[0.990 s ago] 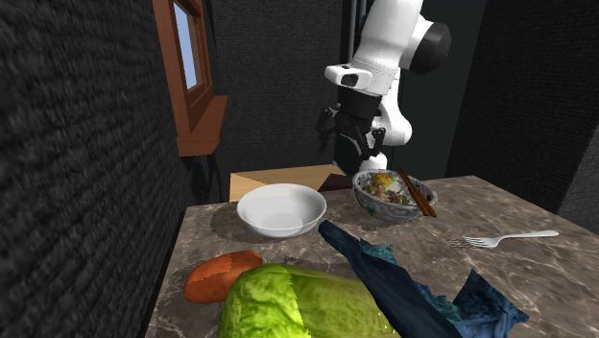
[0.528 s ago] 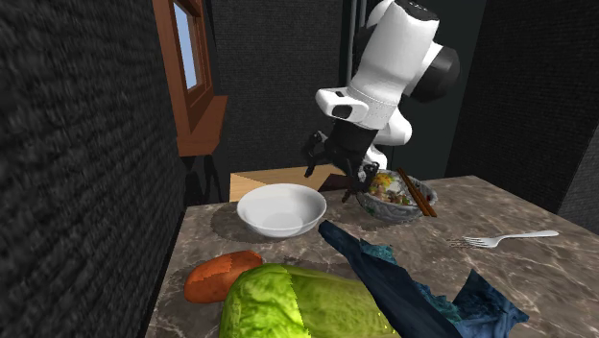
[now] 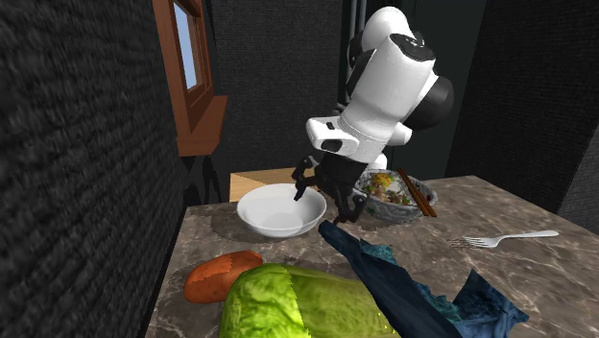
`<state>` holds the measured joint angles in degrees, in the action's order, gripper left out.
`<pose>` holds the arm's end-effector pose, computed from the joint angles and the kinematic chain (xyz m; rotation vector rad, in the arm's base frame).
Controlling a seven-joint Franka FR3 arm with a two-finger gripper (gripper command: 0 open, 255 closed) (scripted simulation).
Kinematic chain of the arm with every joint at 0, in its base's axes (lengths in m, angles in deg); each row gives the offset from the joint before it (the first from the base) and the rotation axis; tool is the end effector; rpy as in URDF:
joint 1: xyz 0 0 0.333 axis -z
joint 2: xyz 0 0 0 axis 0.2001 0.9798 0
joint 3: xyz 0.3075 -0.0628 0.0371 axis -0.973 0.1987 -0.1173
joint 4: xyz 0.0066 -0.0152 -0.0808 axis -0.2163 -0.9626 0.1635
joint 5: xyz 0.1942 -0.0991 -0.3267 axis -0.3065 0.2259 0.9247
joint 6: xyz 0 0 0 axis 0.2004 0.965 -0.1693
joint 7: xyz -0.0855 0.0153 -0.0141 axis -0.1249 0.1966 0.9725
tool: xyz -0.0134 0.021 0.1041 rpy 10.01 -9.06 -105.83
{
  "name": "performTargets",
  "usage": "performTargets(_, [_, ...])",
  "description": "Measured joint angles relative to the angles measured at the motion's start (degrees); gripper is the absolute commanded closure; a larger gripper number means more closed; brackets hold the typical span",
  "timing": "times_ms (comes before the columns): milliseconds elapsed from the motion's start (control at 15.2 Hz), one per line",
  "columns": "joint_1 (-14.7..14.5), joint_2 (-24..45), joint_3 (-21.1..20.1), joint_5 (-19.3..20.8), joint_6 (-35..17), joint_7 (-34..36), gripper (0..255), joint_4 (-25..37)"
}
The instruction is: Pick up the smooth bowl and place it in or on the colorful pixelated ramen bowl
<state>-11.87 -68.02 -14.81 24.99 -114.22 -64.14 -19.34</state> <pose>0.6274 0.0205 0.4454 2.7064 -0.1992 -0.0403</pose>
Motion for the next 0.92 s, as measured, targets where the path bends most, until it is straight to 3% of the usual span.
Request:
performTargets(594, [0.44,0.19,0.28,0.26,-1.89,0.16,0,-1.58])
performTargets(660, [0.44,0.19,0.28,0.26,-1.89,0.16,255,-1.58])
performTargets(924, [0.42,0.13,0.26,0.28,-1.88,0.16,255,-1.54])
